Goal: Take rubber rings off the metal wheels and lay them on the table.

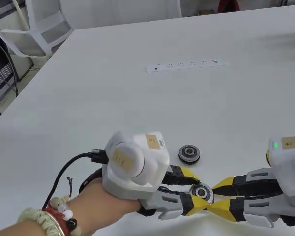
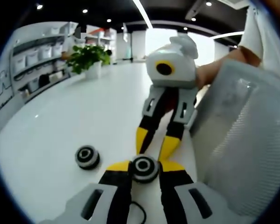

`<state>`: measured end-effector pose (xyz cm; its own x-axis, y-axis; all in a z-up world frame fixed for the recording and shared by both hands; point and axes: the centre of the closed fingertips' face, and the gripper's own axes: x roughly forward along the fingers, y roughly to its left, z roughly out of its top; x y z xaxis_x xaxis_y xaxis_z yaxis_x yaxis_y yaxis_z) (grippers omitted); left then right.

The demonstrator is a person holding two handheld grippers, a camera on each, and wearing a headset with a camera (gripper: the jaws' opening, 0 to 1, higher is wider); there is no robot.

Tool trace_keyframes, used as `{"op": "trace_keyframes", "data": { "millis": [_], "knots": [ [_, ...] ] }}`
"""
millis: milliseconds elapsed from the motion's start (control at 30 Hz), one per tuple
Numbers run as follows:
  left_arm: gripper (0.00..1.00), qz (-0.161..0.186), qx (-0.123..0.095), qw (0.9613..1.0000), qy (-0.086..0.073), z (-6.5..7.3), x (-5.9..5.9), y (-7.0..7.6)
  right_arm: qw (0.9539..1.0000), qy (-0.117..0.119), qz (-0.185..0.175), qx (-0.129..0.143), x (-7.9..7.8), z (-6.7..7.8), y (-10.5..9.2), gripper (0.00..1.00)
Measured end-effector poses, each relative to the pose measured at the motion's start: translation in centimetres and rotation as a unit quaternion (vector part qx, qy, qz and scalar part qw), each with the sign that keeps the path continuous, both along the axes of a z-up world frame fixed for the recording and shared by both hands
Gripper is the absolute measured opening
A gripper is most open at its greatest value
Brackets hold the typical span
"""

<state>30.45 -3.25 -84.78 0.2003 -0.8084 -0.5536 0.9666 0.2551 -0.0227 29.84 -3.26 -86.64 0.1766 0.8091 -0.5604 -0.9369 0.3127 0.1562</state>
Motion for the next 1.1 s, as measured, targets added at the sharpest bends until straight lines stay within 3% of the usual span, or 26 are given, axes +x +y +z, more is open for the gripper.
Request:
{"op": "trace_keyframes", "data": {
  "millis": [167, 533, 767, 967, 1100],
  "knots": [
    [0.21, -0.007, 0.004, 1.0, -0.006, -0.08, -0.21, -0.19, 1.0, -0.002, 0.0, -0.001, -0.05, -0.03, -0.05, 0.16],
    [0.17, 0.01, -0.008, 0.9999, 0.004, 0.03, 0.09, 0.02, 1.0, 0.0, -0.002, -0.003, -0.07, -0.08, -0.26, 0.12],
    [0.15, 0.009, -0.009, 0.9999, 0.0, -0.02, 0.1, 0.18, 1.0, 0.001, -0.002, -0.003, -0.11, -0.13, -0.36, 0.09],
    [0.15, 0.01, -0.012, 0.9999, 0.0, -0.02, 0.09, 0.2, 0.9999, 0.003, -0.012, -0.001, 0.21, -0.12, -0.53, 0.01],
    [0.15, 0.013, -0.017, 0.9998, 0.003, -0.03, 0.11, 0.24, 0.9994, 0.022, -0.024, 0.008, 0.19, -0.12, -0.56, 0.01]
  ]
}}
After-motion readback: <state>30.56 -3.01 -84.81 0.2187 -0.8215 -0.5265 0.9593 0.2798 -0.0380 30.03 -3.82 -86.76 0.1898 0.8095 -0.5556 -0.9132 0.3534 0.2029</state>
